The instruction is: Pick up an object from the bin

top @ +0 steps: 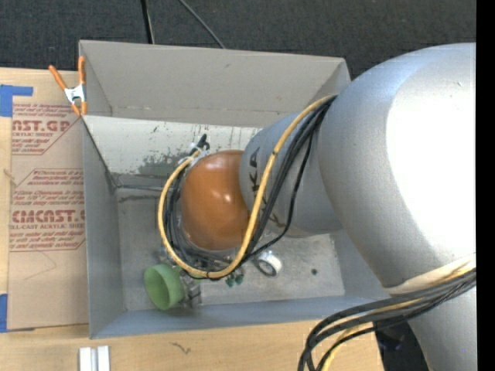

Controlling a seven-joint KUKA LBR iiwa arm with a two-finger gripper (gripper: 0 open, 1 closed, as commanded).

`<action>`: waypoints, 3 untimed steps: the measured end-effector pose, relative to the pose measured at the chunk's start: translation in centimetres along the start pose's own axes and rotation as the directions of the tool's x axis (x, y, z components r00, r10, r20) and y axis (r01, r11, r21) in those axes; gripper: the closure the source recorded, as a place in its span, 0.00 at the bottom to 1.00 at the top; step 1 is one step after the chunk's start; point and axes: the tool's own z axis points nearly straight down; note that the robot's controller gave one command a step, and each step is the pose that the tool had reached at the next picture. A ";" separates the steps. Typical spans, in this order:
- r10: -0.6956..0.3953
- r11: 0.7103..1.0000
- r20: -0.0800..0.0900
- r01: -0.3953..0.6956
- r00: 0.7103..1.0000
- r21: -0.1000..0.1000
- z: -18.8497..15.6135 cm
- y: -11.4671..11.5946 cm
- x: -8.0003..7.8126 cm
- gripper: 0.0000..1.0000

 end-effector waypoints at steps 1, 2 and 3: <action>0.000 1.000 0.002 0.000 1.000 0.001 -2.6 0.0 -0.1 1.00; 0.000 1.000 0.003 0.000 1.000 0.002 -5.1 0.1 -0.1 1.00; 0.000 1.000 0.006 0.000 1.000 0.002 -10.3 0.2 -0.3 1.00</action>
Offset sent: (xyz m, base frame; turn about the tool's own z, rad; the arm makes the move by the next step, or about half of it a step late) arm 0.0001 -0.0002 0.0256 0.0000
